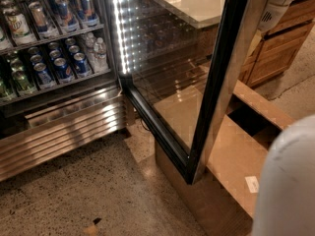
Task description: Close right fridge door
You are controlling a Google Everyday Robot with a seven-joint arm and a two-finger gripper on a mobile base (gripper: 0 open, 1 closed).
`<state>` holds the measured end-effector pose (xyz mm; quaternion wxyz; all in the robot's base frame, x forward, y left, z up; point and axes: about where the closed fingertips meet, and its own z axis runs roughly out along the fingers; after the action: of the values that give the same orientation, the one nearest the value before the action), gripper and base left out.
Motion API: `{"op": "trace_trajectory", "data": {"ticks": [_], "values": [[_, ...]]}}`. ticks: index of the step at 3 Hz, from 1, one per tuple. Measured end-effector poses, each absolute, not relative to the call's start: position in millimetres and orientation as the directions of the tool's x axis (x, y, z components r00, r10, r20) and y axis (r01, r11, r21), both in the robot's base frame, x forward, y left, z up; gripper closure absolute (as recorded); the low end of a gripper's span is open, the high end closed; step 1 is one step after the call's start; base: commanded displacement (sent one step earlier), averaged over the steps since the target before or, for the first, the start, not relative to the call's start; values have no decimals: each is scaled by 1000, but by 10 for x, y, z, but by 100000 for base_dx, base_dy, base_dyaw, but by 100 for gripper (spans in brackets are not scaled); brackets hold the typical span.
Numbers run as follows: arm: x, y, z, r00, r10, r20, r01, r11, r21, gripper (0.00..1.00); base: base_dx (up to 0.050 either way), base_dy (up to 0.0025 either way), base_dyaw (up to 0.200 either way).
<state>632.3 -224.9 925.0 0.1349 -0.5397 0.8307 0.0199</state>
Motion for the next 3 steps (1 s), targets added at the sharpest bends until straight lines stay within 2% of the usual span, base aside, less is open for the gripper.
{"op": "trace_trajectory", "data": {"ticks": [1,2,3], "values": [[6675,-2221,9365,-420,-874,-243,-876,461,-144,0,0,0,0],[6923,-2212,9571,-400,-867,-297,-850,472,-234,0,0,0,0],[6993,-2186,9555,-394,-869,-300,-846,470,-251,0,0,0,0]]}}
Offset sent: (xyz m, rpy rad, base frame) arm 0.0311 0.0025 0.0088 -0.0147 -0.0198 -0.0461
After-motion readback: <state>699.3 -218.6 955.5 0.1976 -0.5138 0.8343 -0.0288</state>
